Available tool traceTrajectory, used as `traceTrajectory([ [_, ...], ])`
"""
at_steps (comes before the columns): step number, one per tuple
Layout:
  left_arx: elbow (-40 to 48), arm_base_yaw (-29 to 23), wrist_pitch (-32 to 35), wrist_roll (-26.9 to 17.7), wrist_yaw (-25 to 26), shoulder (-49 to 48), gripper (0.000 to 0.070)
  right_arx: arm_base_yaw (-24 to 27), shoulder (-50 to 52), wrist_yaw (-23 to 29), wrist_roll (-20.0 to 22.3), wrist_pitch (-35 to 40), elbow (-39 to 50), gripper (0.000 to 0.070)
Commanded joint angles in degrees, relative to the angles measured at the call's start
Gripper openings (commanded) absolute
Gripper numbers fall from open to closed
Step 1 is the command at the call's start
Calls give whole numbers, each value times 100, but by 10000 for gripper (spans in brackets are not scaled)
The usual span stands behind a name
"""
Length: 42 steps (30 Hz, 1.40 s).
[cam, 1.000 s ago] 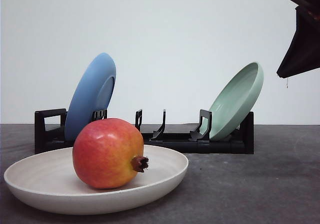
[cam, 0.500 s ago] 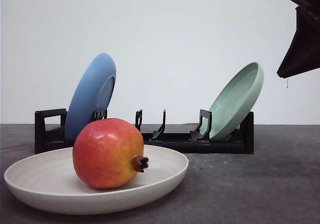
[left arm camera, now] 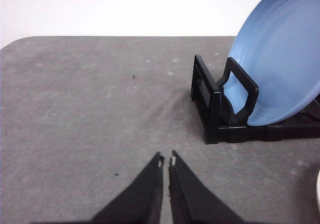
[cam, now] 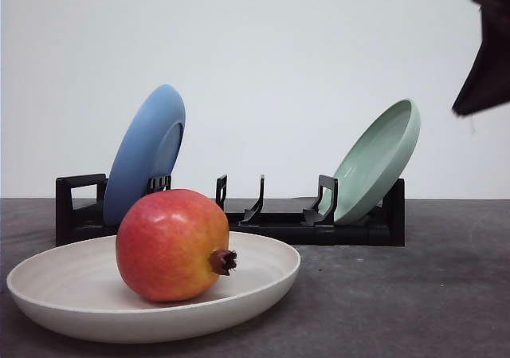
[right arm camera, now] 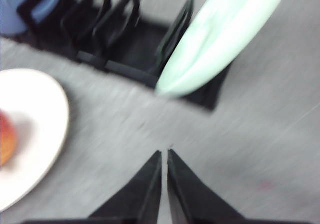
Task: Place pomegranate in white plate
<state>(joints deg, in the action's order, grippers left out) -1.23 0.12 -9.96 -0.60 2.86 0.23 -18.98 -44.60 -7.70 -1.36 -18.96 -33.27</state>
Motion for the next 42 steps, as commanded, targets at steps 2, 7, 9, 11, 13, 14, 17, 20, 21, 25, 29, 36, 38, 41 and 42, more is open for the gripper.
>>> traceTrajectory([
  [2,55,-11,95,-20,-10,-9,0,116,395,360,210,232,319,17],
  [7,55,-11,94,-20,-12,-9,0,460,1500,519,181,744,1289,17],
  [9,55,-11,96,-20,-12,-9,0,605,1977,516,173,923,1705,17],
  [11,55,-11,94,-20,-12,-9,0,721,2427,516,139,1010,2068,17],
  [13,55,-11,95,-20,-12,-9,0,831,2842,519,137,1013,2354,17],
  [14,55,-11,94,-20,-12,-9,0,887,3043,521,138,1014,2482,17],
  [17,55,-11,94,-20,-12,-9,0,1065,3562,610,137,1021,2770,17],
  [20,55,-11,94,-20,-12,-9,0,1230,3995,655,137,1024,2973,17],
  [21,55,-11,94,-20,-12,-9,0,1277,4107,665,137,1027,3024,17],
  [25,55,-11,94,-20,-12,-9,0,1451,4431,670,136,1101,3206,17],
  [29,55,-11,93,-20,-11,-9,0,1619,4439,672,143,1220,3267,17],
  [36,55,-11,94,-20,-12,-9,0,1777,4439,666,153,1319,3267,17],
  [38,55,-11,94,-20,-12,-9,0,1771,4439,666,155,1319,3267,17],
  [41,55,-11,94,-20,-12,-7,0,1771,4439,666,155,1320,3265,17],
  [42,55,-11,94,-20,-12,-9,0,1771,4439,666,155,1320,3265,17],
])
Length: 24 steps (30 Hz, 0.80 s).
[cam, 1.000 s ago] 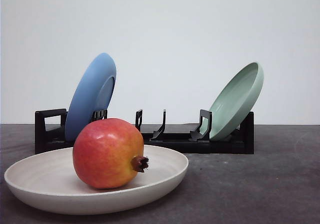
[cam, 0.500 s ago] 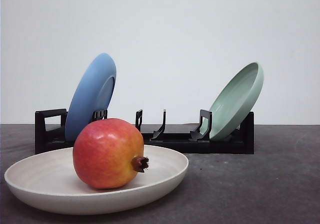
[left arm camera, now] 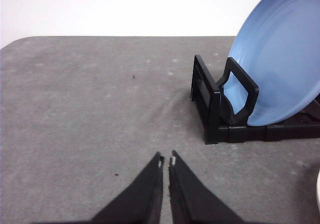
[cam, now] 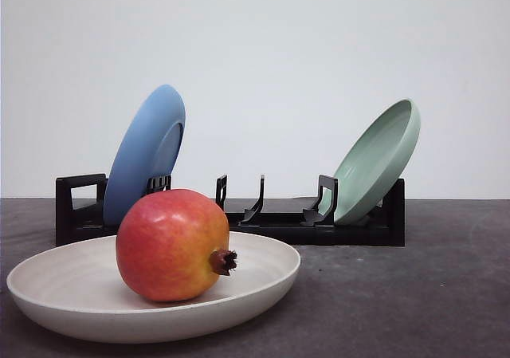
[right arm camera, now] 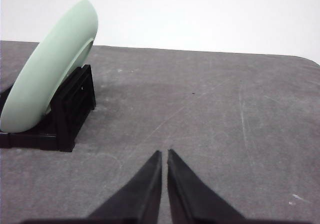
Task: Place pomegranate in white plate
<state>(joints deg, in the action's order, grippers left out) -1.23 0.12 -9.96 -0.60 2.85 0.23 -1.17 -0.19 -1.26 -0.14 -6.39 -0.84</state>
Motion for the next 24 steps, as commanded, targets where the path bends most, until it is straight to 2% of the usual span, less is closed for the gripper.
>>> traceTrajectory([
  [1,55,-11,94,-20,-11,-9,0,-11,-2,22,33,62,22,17],
  [24,55,-11,94,-20,-11,-8,0,-11,-2,22,33,63,22,17],
])
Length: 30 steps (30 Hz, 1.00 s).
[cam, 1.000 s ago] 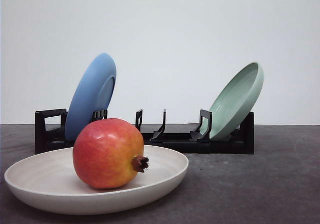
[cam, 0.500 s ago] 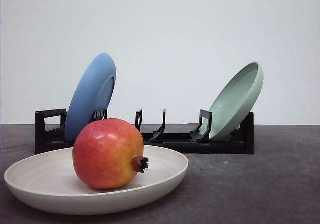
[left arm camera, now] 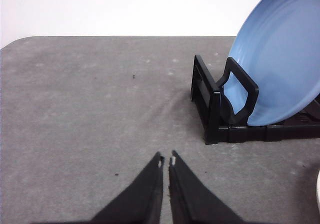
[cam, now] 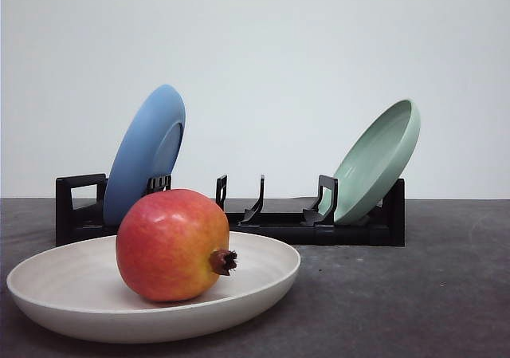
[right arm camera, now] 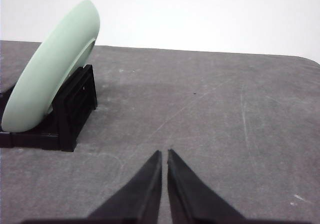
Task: Place pomegranate in white plate
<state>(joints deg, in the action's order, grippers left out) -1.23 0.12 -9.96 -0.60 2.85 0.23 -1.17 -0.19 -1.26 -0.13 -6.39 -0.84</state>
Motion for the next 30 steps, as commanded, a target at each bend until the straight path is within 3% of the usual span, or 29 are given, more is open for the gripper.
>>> traceTrajectory([
  [1,55,-11,94,-20,-10,-7,0,-11,-2,22,31,63,22,17],
  [30,55,-11,94,-20,-11,-7,0,-11,-2,22,33,63,22,17],
])
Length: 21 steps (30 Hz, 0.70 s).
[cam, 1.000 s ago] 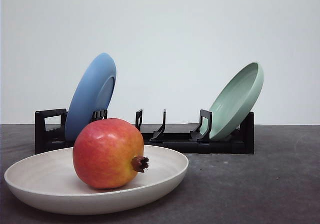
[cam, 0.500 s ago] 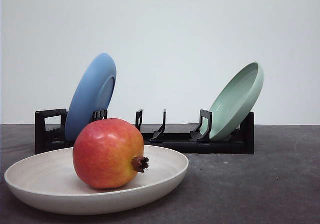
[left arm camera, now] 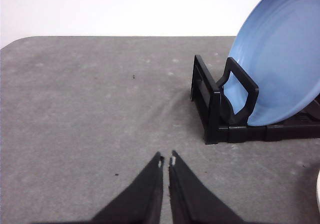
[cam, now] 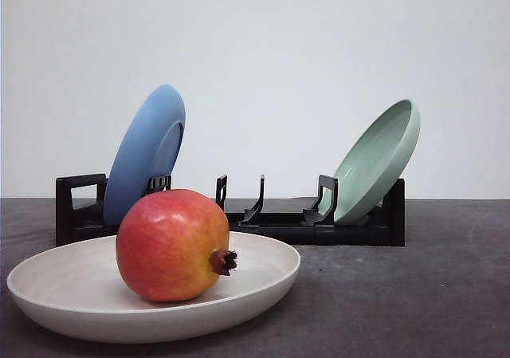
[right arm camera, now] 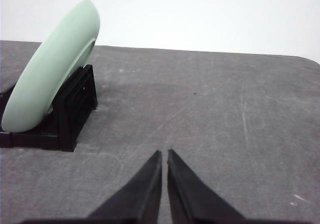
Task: Place pomegranate in white plate
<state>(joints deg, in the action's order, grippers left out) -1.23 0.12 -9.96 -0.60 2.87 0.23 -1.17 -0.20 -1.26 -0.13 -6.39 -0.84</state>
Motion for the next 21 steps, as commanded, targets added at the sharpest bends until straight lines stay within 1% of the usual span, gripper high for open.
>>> traceTrajectory([
  [1,55,-11,94,-20,-12,-7,0,-11,-1,22,31,63,22,17],
  [21,55,-11,94,-20,-12,-7,0,-11,-1,22,31,63,22,17],
])
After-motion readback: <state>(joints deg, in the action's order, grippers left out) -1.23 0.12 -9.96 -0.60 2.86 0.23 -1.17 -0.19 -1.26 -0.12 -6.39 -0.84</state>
